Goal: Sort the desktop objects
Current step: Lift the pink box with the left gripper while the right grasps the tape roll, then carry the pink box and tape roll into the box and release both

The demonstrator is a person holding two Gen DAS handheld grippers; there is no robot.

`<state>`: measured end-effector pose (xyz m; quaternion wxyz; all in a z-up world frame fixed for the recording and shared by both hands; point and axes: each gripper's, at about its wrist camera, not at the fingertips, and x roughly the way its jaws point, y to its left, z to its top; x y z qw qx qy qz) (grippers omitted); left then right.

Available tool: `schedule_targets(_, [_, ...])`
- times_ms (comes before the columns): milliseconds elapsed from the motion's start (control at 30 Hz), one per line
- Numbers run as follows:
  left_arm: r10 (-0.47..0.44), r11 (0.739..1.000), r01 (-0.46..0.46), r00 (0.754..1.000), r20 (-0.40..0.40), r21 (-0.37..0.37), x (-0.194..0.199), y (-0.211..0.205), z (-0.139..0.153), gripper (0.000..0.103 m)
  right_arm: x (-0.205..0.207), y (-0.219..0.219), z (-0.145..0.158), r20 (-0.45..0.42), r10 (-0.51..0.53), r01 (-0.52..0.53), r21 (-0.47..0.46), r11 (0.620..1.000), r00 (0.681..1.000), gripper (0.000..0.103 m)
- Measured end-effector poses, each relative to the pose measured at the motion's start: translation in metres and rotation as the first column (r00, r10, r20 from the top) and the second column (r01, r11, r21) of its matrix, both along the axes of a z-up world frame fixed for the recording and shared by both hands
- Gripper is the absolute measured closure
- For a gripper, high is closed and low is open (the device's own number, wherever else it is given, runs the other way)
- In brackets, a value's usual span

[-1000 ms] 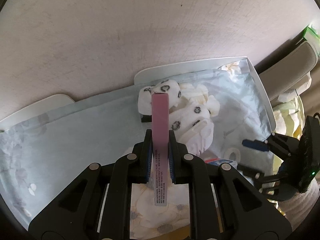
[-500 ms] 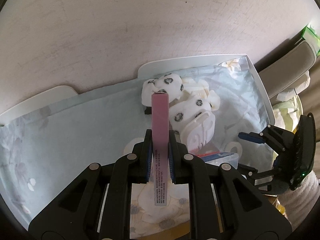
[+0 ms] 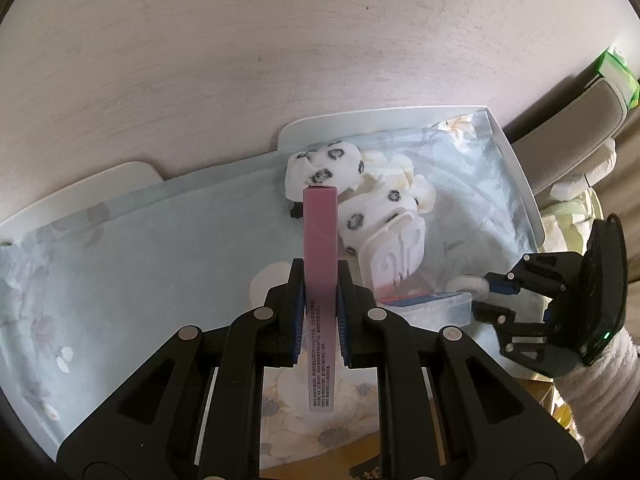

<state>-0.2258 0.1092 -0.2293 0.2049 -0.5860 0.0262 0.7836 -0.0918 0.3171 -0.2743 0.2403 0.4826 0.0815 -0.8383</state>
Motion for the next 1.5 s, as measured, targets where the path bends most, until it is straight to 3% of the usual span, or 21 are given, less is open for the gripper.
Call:
schedule_targets(167, [0.013,1.000,-0.013,1.000,-0.006,0.020,0.000,-0.006,0.007,0.091,-0.005,0.015,0.017,-0.001,-0.058,0.057,-0.104,0.993,0.998,0.092])
schedule_targets(300, [0.017,1.000,-0.017,1.000,-0.007,0.024,0.003,-0.009,0.008,0.091,-0.008,0.011,0.017,0.005,-0.053,0.054,-0.067,0.996,0.999,0.092])
schedule_targets(533, [0.018,1.000,-0.018,1.000,-0.004,0.020,0.009,-0.015,0.005,0.091,-0.014,-0.004,-0.001,0.059,-0.015,0.019,-0.079,0.997,0.998,0.092])
schedule_targets(867, [0.038,0.999,-0.038,0.999,-0.002,0.038,0.014,-0.030,0.014,0.091,-0.018,0.010,0.011,0.034,-0.091,0.095,-0.152,0.984,0.995,0.094])
schedule_targets(967, [0.039,0.998,-0.039,0.999,-0.012,0.054,0.016,-0.032,0.025,0.091,-0.015,0.017,0.028,0.021,-0.112,0.114,-0.162,0.980,0.993,0.094])
schedule_targets(1167, [0.013,0.997,-0.010,0.999,-0.050,0.074,0.041,-0.038,0.074,0.091,0.002,0.022,0.098,-0.013,-0.139,0.134,-0.198,0.971,0.990,0.094])
schedule_targets(1333, [-0.040,0.996,0.047,0.996,-0.084,0.081,0.086,-0.051,0.122,0.091,0.034,0.006,0.160,-0.040,-0.127,0.117,-0.195,0.974,0.991,0.094])
schedule_targets(1500, [-0.074,0.995,0.080,0.992,-0.099,0.059,0.142,-0.068,0.145,0.091,0.074,-0.030,0.189,-0.029,-0.097,0.091,-0.184,0.979,0.995,0.094])
